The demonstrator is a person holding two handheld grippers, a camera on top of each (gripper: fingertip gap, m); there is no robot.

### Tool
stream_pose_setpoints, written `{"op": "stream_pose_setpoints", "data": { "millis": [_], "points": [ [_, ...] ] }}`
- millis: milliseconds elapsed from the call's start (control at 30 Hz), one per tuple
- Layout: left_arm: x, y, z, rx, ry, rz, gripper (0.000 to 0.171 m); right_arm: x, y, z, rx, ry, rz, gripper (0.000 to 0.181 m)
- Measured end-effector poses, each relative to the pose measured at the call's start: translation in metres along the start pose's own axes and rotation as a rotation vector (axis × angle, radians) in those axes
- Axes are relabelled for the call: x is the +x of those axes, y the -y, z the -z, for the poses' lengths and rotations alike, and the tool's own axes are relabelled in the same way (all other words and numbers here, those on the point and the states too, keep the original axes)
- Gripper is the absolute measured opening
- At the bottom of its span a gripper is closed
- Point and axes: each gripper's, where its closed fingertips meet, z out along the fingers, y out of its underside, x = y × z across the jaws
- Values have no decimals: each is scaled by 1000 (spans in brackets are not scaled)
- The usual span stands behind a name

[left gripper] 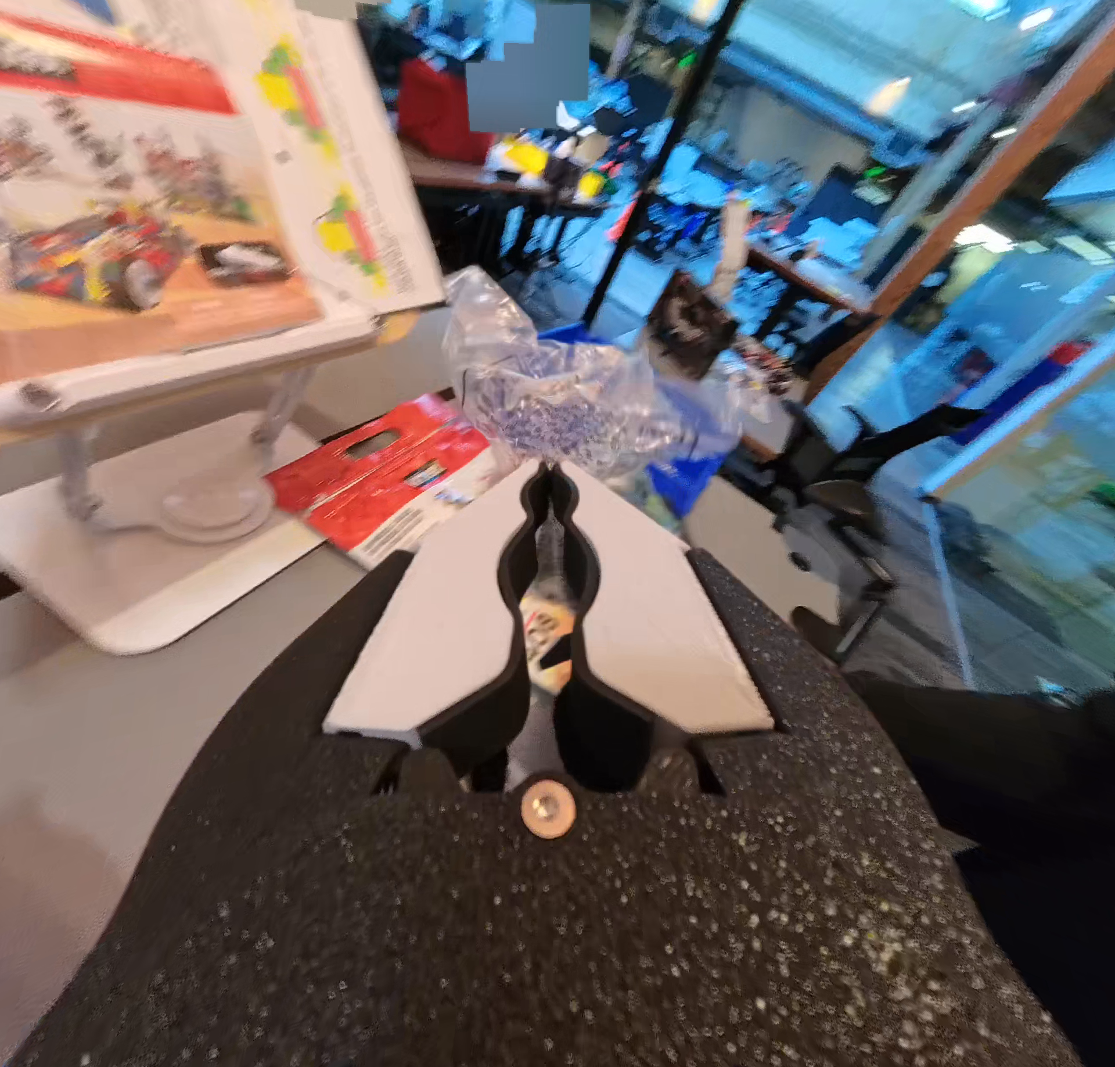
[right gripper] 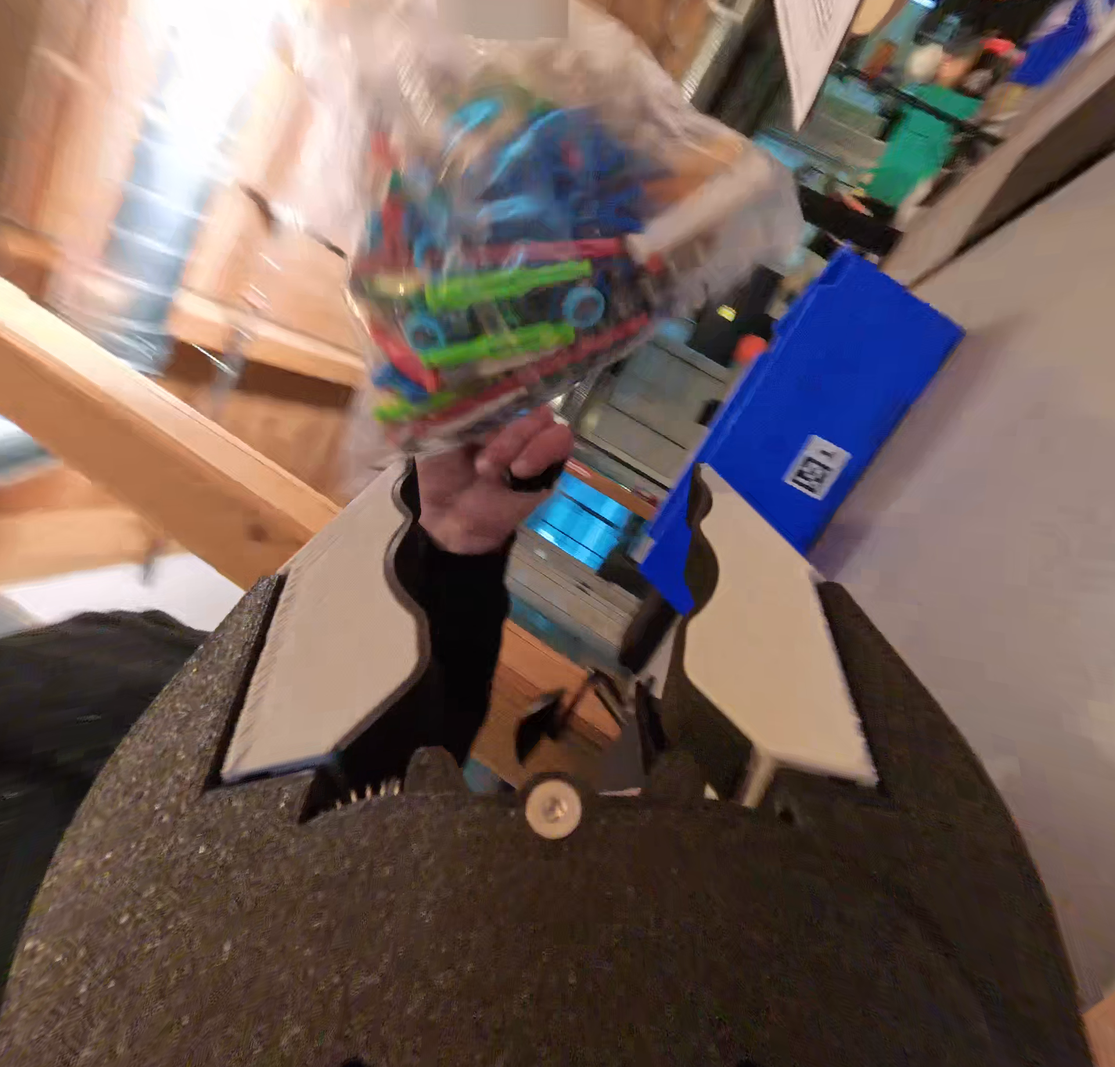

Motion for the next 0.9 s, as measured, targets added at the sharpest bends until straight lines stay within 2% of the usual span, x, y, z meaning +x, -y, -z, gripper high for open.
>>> {"op": "stream_pose_setpoints", "data": {
  "millis": [100, 233, 367, 500, 567, 667, 733, 767, 800, 833, 900],
  "points": [
    [27, 11, 2, -5, -102, -29, 0, -3, -5, -4, 38, 69, -3, 89],
    [48, 21, 3, -45, -156, -100, 0, -24, -10, -26, 34, 202, 34, 101],
    [59, 44, 15, -16, -202, -109, 0, -35, -11, -41, 33, 317, -8, 104],
    [67, 61, 29, 1, -238, -133, 0, -53, -3, -51, 94, 449, -29, 104],
    [68, 65, 35, 11, -249, -129, 0, -62, 0, -55, 102, 464, -6, 104],
    [61, 66, 40, 14, -231, -117, 0, -49, -11, -57, 0, 271, 92, 104],
    [53, 61, 41, 1, -199, -113, 0, -35, -12, -38, -37, 45, 298, 93],
    [48, 58, 41, -8, -176, -111, 0, -30, -14, -24, -84, -54, 391, 85],
    [42, 54, 40, -22, -151, -101, 0, -27, -18, -10, -154, -139, 473, 85],
    [38, 49, 39, -35, -145, -88, 0, -30, -20, 2, -210, -205, 556, 82],
    [31, 40, 34, -51, -123, -54, 0, -58, -32, 5, -329, -208, 724, 69]
  ]
}}
